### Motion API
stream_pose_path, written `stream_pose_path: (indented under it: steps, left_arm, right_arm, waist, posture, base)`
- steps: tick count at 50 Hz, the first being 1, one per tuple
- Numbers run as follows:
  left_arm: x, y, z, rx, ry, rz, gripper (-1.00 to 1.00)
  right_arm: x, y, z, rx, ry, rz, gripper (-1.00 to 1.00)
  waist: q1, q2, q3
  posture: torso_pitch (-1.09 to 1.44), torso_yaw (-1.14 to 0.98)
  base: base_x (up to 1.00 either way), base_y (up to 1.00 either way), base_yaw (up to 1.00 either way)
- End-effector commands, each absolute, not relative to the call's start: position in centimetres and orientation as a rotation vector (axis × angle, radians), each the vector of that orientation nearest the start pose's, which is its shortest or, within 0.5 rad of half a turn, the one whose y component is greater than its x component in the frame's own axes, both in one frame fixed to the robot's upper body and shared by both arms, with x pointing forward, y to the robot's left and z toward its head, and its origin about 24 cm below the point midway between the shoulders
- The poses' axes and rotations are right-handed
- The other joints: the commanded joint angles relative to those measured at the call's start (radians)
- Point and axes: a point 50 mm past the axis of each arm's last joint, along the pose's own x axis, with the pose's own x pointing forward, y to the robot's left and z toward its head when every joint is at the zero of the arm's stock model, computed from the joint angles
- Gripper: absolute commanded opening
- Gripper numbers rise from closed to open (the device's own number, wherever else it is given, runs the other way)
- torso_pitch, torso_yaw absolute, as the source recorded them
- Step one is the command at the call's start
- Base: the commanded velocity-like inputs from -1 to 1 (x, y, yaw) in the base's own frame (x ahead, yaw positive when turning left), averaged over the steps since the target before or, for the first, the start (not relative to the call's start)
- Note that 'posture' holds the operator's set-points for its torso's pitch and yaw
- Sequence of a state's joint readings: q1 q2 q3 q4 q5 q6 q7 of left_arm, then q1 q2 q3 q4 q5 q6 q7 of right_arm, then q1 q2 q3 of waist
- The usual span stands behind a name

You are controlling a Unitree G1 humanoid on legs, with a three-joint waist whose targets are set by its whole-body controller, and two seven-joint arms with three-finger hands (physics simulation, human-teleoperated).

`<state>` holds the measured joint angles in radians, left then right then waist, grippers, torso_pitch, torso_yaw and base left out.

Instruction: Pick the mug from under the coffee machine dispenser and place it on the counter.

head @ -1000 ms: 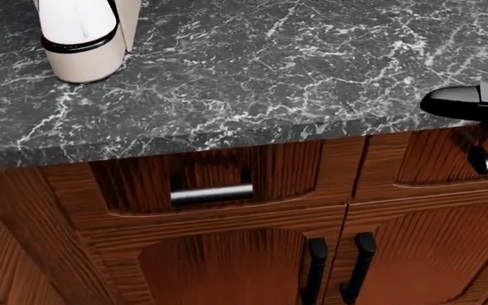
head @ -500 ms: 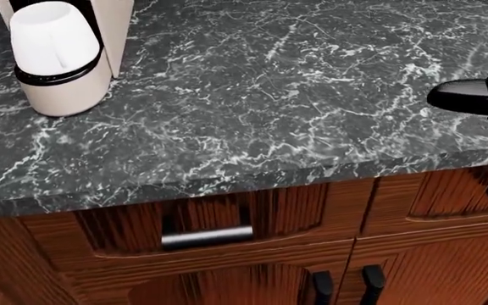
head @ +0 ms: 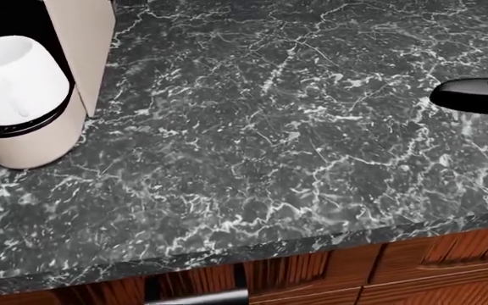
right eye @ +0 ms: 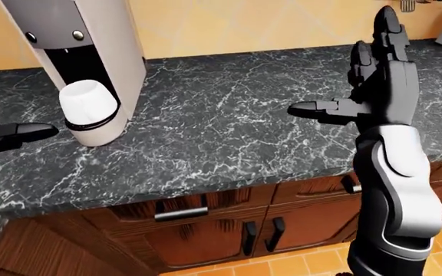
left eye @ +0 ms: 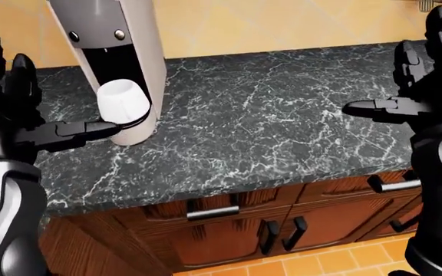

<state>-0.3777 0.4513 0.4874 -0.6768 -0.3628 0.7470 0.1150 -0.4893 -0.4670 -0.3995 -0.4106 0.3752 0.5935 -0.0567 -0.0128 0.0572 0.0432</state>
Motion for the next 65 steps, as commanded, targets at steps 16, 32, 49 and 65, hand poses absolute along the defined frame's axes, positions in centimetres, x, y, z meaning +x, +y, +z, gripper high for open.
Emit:
stream_pose_path:
  steps: [16, 32, 49, 65]
  left_arm:
    - [22.9, 25.3, 26.7, 0.105, -0.48, 0.285, 1.0]
    - [22.8, 25.3, 26.4, 0.102, -0.471, 0.287, 1.0]
    - [23.3, 24.8, 25.6, 0.047, -0.366, 0.295, 1.0]
    - [23.2, 22.6, 24.6, -0.025, -0.288, 0.329, 1.0]
  right_arm:
    - [27.9, -25.4, 26.6, -0.05, -0.482, -0.269, 1.0]
    - [27.5, -25.3, 26.2, -0.07, -0.477, -0.272, 1.0]
    - [27.6, -25.4, 25.9, -0.019, -0.339, -0.295, 1.0]
    - [27.6, -25.6, 25.8, -0.01, -0.321, -0.274, 1.0]
  waist:
    - [0.025, -0.067, -0.013]
    - [0.053, -0.024, -0.032]
    - [0.021, -0.057, -0.02]
    - [0.015, -0.063, -0.023]
  posture:
    - [0.0, 0.0]
    - [0.0, 0.0]
    - [0.0, 0.0]
    - [0.0, 0.0]
  base:
    - [0.02, 0.0, 0.0]
    - [0.0, 0.0, 0.88]
    - [0.0, 0.04, 0.0]
    - [0.0, 0.0, 0.0]
